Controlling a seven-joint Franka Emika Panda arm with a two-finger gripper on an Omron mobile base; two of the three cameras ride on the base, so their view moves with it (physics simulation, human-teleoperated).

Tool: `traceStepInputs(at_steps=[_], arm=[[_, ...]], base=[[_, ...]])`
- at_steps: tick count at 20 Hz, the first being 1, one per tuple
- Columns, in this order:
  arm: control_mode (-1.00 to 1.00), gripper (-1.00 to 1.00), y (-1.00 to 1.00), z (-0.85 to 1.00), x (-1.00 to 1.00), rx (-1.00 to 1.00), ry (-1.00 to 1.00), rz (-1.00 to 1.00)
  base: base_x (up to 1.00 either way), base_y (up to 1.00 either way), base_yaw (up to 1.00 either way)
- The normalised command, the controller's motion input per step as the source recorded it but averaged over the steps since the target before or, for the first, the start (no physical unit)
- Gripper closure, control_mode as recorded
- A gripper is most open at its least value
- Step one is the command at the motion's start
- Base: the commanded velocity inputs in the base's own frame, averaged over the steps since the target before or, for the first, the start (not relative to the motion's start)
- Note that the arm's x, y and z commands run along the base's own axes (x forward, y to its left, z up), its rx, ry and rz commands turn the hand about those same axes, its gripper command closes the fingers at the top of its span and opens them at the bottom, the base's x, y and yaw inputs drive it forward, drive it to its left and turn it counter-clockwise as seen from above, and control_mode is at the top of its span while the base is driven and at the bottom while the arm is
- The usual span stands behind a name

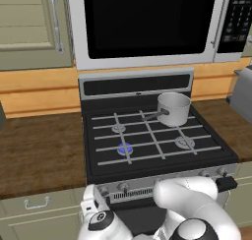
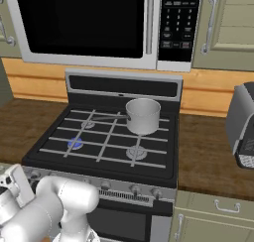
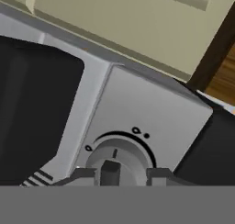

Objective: Turn off the front left burner of the stove.

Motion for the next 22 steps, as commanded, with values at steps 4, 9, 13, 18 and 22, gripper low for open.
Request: traceStepInputs(at_steps=[4,9,13,18,22], arm=[[-1.0,1.0,-0.02,0.17,-0.16,0.47,0.0,-0.12],[-1.0,1.0,-0.12,0.27,-0.08,0.63,0.02,-0.15],[-1.0,1.0,-0.27,0.26,-0.01,0.72,0.05,-0.15],[-1.0,1.0,-0.35,0.26,0.0,0.74,0.05,-0.14],[-1.0,1.0,-0.32,0.25,0.0,0.76,0.06,-0.15]], base=[[0.0,0.0,0.0],[0.0,0.0,0.0],[0.0,0.0,0.0],[0.0,0.0,0.0],[0.0,0.0,0.0]])
